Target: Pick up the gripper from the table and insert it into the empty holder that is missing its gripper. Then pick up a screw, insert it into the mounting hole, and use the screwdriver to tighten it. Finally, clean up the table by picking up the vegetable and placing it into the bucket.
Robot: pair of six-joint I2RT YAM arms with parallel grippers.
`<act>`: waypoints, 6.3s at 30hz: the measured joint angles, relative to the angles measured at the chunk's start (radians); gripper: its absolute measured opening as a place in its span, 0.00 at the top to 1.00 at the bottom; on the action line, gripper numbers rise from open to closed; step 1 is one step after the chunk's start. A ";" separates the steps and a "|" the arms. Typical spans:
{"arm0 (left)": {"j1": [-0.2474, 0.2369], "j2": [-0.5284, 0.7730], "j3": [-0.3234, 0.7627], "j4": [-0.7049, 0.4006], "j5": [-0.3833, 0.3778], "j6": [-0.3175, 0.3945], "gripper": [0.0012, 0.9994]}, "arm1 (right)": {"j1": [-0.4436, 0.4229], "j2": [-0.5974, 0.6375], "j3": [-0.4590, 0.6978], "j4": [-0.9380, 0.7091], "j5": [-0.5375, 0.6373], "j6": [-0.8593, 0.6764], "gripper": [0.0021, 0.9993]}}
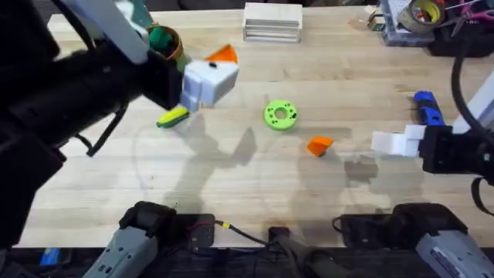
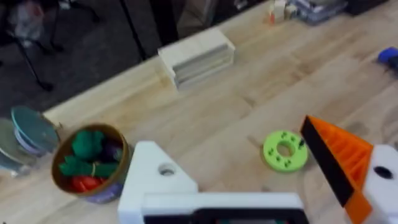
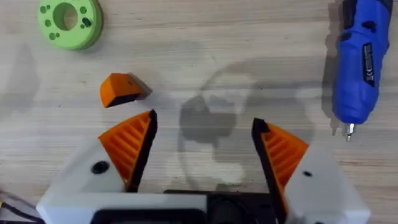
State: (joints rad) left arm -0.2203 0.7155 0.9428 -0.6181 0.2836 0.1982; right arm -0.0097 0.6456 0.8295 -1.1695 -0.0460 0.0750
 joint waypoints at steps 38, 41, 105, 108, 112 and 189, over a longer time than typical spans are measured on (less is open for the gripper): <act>-0.001 -0.356 -0.602 0.752 0.069 0.000 0.01 | 0.000 0.000 0.000 0.000 0.000 0.000 0.00; -0.002 -0.423 -0.683 0.802 0.079 0.000 0.01 | 0.000 0.000 0.000 0.000 0.000 0.000 0.01; -0.006 -0.710 -0.937 0.566 0.117 0.000 0.01 | 0.000 0.000 0.000 0.000 0.000 0.000 0.01; -0.006 -0.710 -0.937 0.566 0.147 0.000 0.01 | 0.000 0.000 0.000 0.000 0.000 0.000 0.01; -0.006 -0.710 -0.937 0.566 0.268 0.000 0.01 | 0.000 0.000 0.000 0.000 0.000 0.000 0.01; -0.007 -0.710 -0.937 0.528 0.716 -0.342 0.01 | 0.468 0.396 0.002 0.221 -0.062 -0.236 0.00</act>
State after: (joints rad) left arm -0.2276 0.0055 0.0059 -0.0898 0.9993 -0.1440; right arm 0.4583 1.0418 0.8314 -0.9486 -0.1077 -0.1609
